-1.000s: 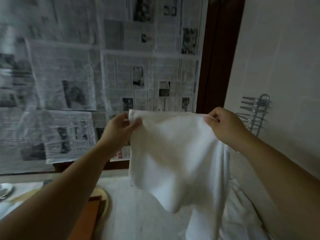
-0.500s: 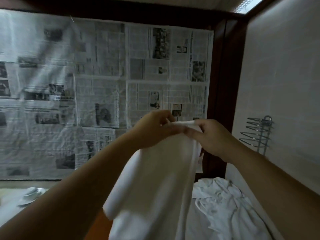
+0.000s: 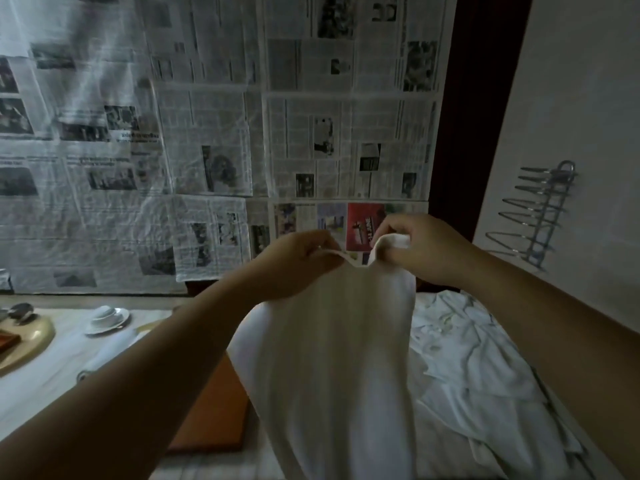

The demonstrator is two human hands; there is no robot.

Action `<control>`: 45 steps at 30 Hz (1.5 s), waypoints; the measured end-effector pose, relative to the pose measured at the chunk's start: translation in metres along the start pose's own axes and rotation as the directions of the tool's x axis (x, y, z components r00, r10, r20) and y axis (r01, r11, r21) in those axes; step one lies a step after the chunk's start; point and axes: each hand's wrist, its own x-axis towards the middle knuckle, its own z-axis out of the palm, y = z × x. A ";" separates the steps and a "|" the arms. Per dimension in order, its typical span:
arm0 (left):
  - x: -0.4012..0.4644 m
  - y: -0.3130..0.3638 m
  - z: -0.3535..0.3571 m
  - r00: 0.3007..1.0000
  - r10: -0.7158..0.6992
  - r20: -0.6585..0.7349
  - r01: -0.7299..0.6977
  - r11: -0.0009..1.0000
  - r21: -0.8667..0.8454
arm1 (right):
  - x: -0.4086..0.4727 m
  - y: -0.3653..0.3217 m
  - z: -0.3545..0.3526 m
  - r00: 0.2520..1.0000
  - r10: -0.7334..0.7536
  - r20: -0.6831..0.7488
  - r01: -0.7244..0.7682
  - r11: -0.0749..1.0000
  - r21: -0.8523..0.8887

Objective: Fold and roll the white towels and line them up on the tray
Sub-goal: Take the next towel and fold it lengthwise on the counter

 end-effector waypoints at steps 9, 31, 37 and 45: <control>-0.008 -0.040 0.009 0.953 -0.096 0.288 0.033 0.976 0.216 | -0.014 0.047 -0.009 0.958 0.138 0.250 -0.131 0.990 -0.047; 0.045 -0.260 0.100 0.781 -0.317 0.538 0.200 0.943 0.265 | 0.039 0.244 0.114 0.607 0.422 0.673 -0.415 0.891 -0.184; 0.083 -0.332 0.189 0.659 -0.481 0.578 0.340 0.877 0.341 | 0.072 0.336 0.192 0.419 0.446 0.791 -0.327 0.887 -0.327; 0.113 -0.411 0.283 0.598 -0.740 0.308 0.603 0.668 0.436 | 0.115 0.446 0.306 0.586 0.515 0.626 -0.381 0.856 -0.348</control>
